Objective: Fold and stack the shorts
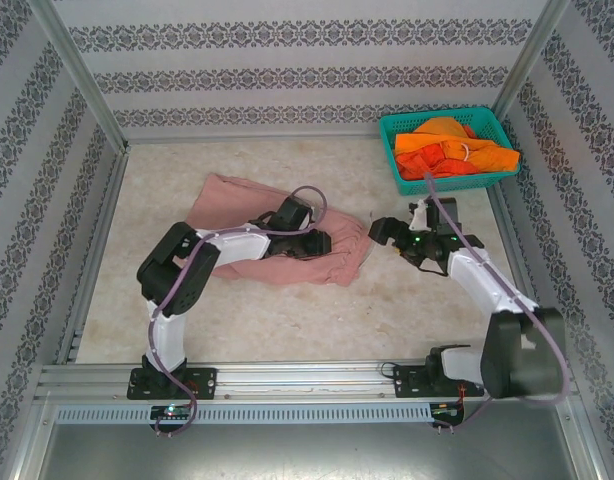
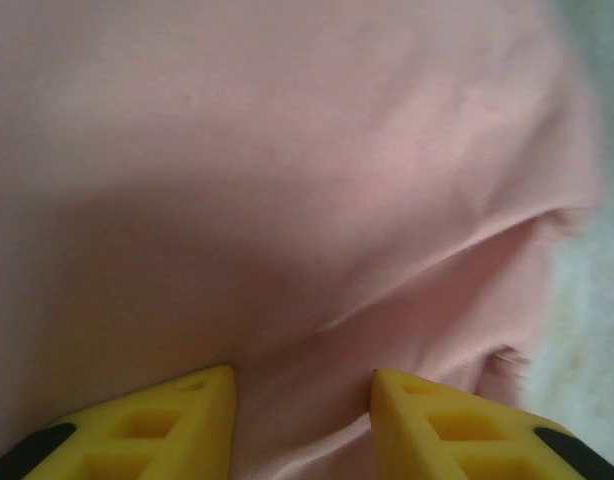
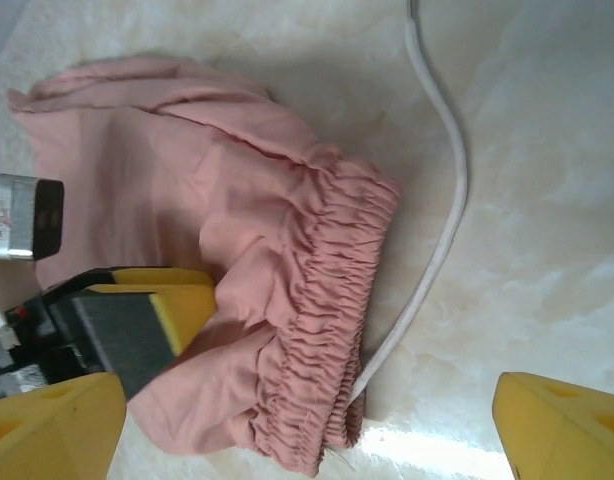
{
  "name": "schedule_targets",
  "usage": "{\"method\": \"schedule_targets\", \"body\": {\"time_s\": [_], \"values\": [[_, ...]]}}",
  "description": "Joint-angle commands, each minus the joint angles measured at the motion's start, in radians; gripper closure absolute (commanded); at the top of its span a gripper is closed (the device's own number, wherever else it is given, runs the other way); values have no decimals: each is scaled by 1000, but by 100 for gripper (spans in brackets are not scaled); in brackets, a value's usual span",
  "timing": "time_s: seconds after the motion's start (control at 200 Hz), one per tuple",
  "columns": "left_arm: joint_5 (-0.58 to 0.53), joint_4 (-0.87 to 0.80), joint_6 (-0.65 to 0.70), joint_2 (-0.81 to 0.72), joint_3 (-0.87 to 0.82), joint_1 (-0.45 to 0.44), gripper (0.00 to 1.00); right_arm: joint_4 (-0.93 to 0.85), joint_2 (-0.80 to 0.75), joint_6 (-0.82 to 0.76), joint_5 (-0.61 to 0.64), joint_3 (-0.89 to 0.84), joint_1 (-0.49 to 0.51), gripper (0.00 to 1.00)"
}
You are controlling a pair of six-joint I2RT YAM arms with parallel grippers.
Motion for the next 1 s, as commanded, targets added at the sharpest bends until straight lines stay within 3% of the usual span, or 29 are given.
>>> {"method": "schedule_targets", "body": {"time_s": [0.0, 0.125, 0.37, 0.774, 0.994], "values": [[-25, 61, -64, 26, -41, 24, 62, 78, 73, 87, 1, 1, 57, 8], [-24, 131, -120, 33, -129, 53, 65, 151, 166, 163, 6, 8, 113, 11], [-11, 167, -149, 28, -175, 62, 67, 365, 315, 335, -26, -17, 155, 28], [10, 211, -175, 33, -193, 62, 68, 422, 427, 389, -7, 25, 212, 37], [14, 237, -193, 38, -198, 61, 68, 457, 482, 400, 7, 61, 257, 56]]}}
